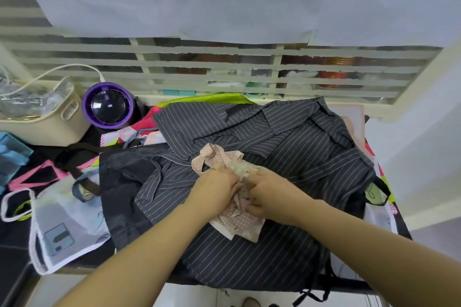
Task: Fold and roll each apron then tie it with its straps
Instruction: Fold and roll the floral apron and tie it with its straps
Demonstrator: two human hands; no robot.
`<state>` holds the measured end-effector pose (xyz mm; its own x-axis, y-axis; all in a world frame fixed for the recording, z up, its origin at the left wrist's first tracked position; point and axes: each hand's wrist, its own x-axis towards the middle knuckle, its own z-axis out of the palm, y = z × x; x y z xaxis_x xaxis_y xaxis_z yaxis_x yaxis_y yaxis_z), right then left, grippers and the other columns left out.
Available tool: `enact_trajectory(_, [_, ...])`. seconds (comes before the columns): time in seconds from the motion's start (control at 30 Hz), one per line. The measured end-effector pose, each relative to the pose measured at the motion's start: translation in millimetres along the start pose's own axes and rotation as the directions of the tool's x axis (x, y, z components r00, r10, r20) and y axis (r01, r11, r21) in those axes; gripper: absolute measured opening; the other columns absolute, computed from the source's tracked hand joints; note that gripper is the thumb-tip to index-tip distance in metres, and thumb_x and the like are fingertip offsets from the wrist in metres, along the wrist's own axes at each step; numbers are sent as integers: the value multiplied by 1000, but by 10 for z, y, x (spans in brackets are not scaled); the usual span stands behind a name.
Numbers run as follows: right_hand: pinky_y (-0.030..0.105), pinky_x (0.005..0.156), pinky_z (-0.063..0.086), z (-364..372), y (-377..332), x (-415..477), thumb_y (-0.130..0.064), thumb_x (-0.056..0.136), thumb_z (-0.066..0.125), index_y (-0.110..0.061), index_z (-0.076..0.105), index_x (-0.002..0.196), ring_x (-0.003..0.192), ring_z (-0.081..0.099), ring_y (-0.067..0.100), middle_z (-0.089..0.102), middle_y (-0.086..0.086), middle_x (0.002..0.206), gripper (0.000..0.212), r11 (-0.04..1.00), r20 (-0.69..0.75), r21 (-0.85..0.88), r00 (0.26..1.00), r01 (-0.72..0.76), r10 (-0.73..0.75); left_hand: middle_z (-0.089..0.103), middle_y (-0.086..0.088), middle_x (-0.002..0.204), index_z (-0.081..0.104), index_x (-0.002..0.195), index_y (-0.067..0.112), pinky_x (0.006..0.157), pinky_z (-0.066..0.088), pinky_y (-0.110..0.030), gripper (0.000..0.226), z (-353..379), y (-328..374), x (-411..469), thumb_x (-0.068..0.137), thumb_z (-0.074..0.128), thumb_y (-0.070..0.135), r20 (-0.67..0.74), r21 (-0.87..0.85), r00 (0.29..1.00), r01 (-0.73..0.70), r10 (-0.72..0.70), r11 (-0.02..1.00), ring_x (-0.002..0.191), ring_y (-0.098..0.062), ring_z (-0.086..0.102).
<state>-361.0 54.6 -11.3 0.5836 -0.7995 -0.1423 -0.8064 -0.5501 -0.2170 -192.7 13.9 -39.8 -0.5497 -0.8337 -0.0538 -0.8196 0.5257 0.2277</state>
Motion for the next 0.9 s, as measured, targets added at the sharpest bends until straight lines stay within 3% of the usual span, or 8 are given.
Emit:
enact_trajectory(0.13, [39, 89, 45, 166, 24, -13, -30, 88, 56, -11, 69, 74, 100, 43, 17, 41, -8, 140, 27, 996, 146, 74, 988, -53, 41, 58, 6, 73, 53, 71, 22, 66, 40, -28, 34, -41, 38, -37, 101, 40, 31, -48, -343, 985, 140, -166, 929, 70, -12, 53])
enact_trajectory(0.27, [43, 99, 39, 181, -30, -72, -33, 90, 54, -16, 72, 78, 125, 31, 22, 12, -11, 159, 27, 999, 178, -25, 984, 28, -23, 68, 1, 74, 62, 82, 13, 58, 49, -21, 35, -126, 64, 23, 103, 39, 28, 259, -894, 842, 394, -473, 212, 65, -10, 59])
enact_trajectory(0.33, [46, 97, 43, 234, -27, -110, -32, 88, 53, -18, 72, 72, 128, 37, 25, 28, -3, 155, 28, 995, 72, -53, 994, 86, -82, 68, 0, 74, 61, 83, 13, 58, 49, -19, 33, -134, 62, 7, 103, 38, 26, 412, -886, 766, 464, -493, -21, 64, -9, 58])
enact_trajectory(0.53, [39, 100, 45, 317, -90, -99, -33, 76, 69, -24, 68, 55, 124, 50, 21, 56, -4, 134, 22, 946, -20, -196, 964, 256, -265, 65, 3, 79, 61, 81, 17, 61, 47, -18, 30, -152, 61, -37, 102, 42, 26, 570, -820, 650, 483, -502, -305, 66, -6, 56])
enact_trajectory(0.6, [46, 114, 26, 276, -64, -37, -26, 83, 62, -14, 71, 65, 142, 26, 24, 41, -2, 148, 23, 969, 82, -71, 969, 238, -232, 65, 2, 77, 62, 80, 17, 62, 45, -22, 32, -155, 42, -32, 102, 42, 27, 526, -846, 657, 471, -540, -250, 67, -9, 55])
enact_trajectory(0.7, [46, 118, 16, 246, -5, 34, -25, 89, 55, -7, 71, 77, 148, 3, 19, 23, -3, 157, 27, 984, 220, 8, 959, 180, -177, 62, 0, 64, 61, 72, 14, 55, 43, -19, 37, -201, 49, -98, 101, 40, 22, 290, -900, 732, 428, -617, 85, 57, -12, 52])
enact_trajectory(0.8, [44, 115, 25, 243, 1, 113, -27, 88, 56, -3, 71, 79, 146, 11, 20, 29, 0, 154, 30, 986, 318, -13, 935, 167, -154, 60, 7, 64, 58, 67, 16, 46, 35, -8, 40, -291, 170, -212, 101, 39, 24, 58, -800, 807, 390, -587, 456, 49, 0, 48])
enact_trajectory(0.9, [41, 107, 37, 236, -20, 195, -24, 85, 56, 1, 71, 81, 141, 24, 25, 42, 6, 142, 29, 990, 345, -26, 931, 141, -123, 56, 10, 58, 56, 62, 24, 53, 35, -12, 41, -397, 298, -283, 100, 40, 28, -68, -696, 880, 295, -469, 655, 55, 5, 50])
